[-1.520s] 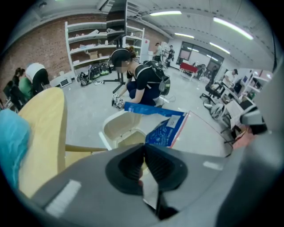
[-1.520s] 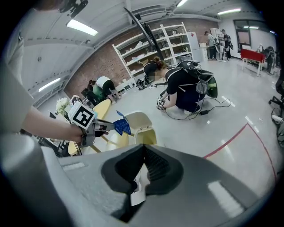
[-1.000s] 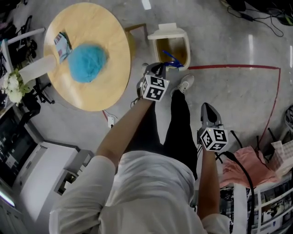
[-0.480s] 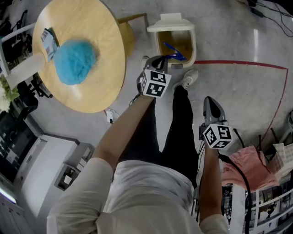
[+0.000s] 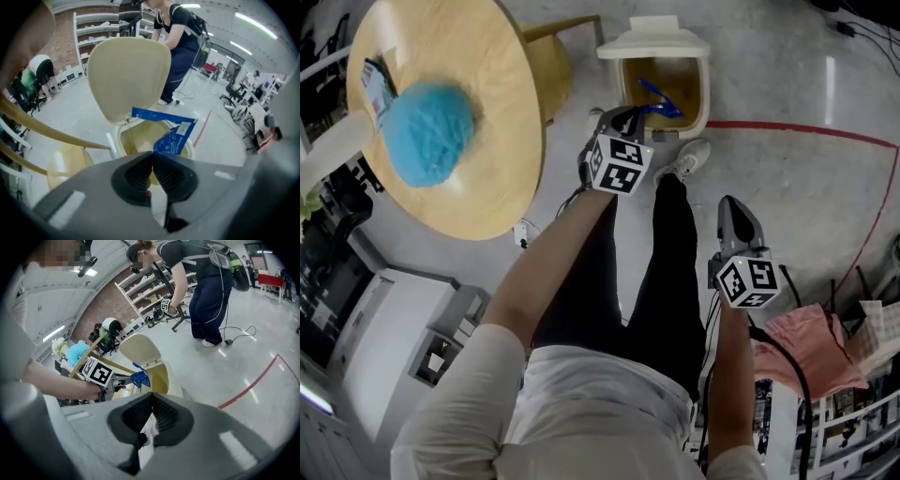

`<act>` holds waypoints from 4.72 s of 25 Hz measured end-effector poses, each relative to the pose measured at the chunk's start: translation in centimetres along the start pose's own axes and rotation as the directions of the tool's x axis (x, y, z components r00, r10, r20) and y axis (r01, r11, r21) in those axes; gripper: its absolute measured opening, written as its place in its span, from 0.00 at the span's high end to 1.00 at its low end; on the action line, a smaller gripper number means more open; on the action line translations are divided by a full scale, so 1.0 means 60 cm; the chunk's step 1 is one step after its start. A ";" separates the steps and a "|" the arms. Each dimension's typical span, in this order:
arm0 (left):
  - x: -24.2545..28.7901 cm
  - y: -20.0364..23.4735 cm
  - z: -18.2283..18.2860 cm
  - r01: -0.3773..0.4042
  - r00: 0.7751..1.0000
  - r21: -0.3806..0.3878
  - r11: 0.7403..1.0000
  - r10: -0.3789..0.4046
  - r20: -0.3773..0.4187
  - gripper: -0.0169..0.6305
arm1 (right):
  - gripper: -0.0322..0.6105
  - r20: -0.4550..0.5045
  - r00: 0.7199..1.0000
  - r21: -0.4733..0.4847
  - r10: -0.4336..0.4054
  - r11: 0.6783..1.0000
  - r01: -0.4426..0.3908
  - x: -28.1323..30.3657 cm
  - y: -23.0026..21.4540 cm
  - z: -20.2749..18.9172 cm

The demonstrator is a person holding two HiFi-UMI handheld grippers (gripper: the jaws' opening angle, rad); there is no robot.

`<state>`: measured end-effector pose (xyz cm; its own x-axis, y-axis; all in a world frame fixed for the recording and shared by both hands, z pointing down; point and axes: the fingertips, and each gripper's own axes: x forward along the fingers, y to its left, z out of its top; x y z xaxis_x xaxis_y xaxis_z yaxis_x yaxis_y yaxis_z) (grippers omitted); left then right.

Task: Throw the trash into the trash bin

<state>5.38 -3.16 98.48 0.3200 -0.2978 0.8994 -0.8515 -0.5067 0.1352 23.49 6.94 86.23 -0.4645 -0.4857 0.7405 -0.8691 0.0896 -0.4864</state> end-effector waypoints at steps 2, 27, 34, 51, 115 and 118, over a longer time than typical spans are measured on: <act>0.009 0.003 -0.004 -0.004 1.000 -0.006 1.000 0.004 -0.003 0.95 | 0.95 -0.006 1.000 0.001 0.003 1.000 -0.003 0.008 -0.005 -0.004; 0.015 -0.021 -0.016 0.018 0.999 -0.038 0.999 -0.019 -0.029 0.86 | 0.95 0.000 1.000 0.002 -0.004 1.000 0.004 0.012 -0.022 0.004; -0.006 -0.027 -0.008 0.024 0.999 -0.031 0.999 -0.025 -0.022 0.90 | 0.95 0.013 1.000 0.001 -0.006 1.000 0.006 0.006 -0.010 0.018; -0.103 -0.058 0.020 0.081 0.997 -0.040 0.996 -0.082 -0.012 0.96 | 0.95 0.048 0.999 -0.041 -0.010 0.999 0.012 -0.042 0.050 0.064; -0.632 -0.081 0.177 0.217 0.954 0.028 0.976 -0.219 0.205 0.96 | 0.95 0.140 0.989 -0.191 0.048 0.981 -0.021 -0.302 0.316 0.215; -0.636 -0.078 0.178 0.218 0.954 0.022 0.976 -0.218 0.209 0.96 | 0.95 0.137 0.989 -0.201 0.050 0.979 -0.022 -0.305 0.321 0.216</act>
<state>1.60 1.95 59.09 0.5770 -0.3425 0.7415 -0.7519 -0.5773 0.3184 17.48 6.26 57.32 -0.4798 -0.5948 0.6450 -0.8753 0.2732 -0.3991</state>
